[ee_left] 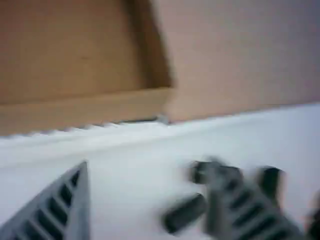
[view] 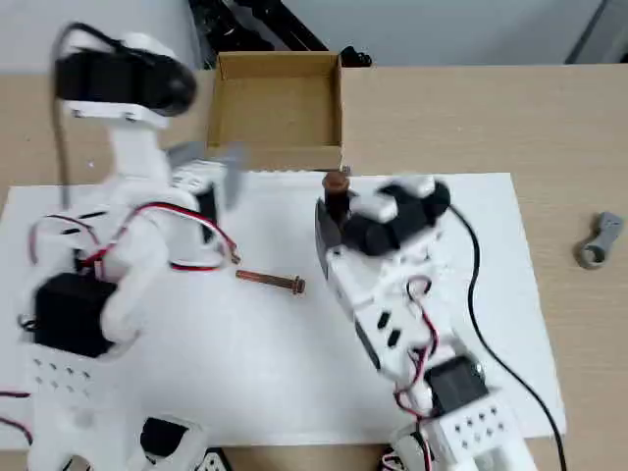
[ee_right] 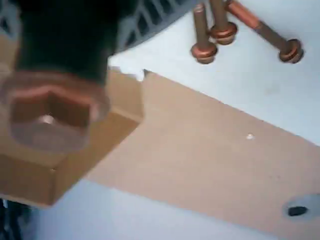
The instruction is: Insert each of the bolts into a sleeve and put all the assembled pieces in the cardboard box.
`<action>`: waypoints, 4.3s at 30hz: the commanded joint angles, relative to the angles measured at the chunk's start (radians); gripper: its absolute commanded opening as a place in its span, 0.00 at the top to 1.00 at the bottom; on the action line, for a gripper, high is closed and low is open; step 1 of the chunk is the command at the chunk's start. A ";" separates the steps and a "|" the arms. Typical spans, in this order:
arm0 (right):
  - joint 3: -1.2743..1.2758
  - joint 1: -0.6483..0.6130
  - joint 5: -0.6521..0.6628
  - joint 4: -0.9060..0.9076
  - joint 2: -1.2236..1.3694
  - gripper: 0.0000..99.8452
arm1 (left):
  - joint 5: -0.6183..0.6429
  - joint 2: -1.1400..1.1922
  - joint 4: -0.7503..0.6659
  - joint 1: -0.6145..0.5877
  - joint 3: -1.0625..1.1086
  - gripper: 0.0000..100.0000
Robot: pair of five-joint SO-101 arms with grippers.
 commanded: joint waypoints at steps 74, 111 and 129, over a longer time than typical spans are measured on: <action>-1.577 0.157 -0.077 0.030 1.695 0.87 | 0.361 0.787 0.350 -0.470 -0.147 0.86; -1.573 0.252 -0.025 0.786 1.250 0.87 | 0.796 1.073 0.273 -0.451 -0.361 0.82; -1.571 0.246 -0.026 0.789 1.244 0.87 | 0.798 1.313 0.157 -0.451 -0.282 0.83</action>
